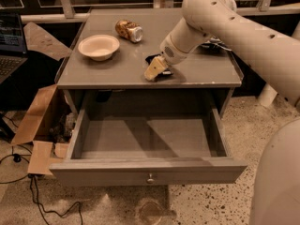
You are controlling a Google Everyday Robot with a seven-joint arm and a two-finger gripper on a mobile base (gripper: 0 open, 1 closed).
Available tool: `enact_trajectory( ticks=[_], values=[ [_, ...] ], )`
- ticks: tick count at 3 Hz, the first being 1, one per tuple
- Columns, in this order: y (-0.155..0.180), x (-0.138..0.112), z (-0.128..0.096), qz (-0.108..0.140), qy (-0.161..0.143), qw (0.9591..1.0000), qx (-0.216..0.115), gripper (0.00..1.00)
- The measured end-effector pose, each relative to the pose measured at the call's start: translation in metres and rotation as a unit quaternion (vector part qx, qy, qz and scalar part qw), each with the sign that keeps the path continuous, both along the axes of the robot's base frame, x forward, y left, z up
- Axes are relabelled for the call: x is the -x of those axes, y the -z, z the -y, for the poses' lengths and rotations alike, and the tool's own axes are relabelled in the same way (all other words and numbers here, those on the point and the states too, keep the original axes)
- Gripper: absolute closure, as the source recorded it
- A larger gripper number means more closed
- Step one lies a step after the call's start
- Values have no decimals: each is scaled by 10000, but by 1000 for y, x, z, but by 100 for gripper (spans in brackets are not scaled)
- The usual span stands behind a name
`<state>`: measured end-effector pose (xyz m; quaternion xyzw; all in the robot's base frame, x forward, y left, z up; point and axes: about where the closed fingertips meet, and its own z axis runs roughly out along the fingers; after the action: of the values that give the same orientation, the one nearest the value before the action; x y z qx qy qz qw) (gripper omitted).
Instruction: Place rxbar blueberry into top drawer
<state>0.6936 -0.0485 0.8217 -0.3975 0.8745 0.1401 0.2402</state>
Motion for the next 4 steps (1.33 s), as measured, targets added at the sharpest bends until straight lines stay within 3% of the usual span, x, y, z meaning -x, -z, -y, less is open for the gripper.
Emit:
enact_trajectory(
  ticks=[2, 4],
  values=[
    [0, 0, 0, -1, 0, 10000, 0, 96],
    [-1, 0, 0, -1, -1, 10000, 0, 100]
  ],
)
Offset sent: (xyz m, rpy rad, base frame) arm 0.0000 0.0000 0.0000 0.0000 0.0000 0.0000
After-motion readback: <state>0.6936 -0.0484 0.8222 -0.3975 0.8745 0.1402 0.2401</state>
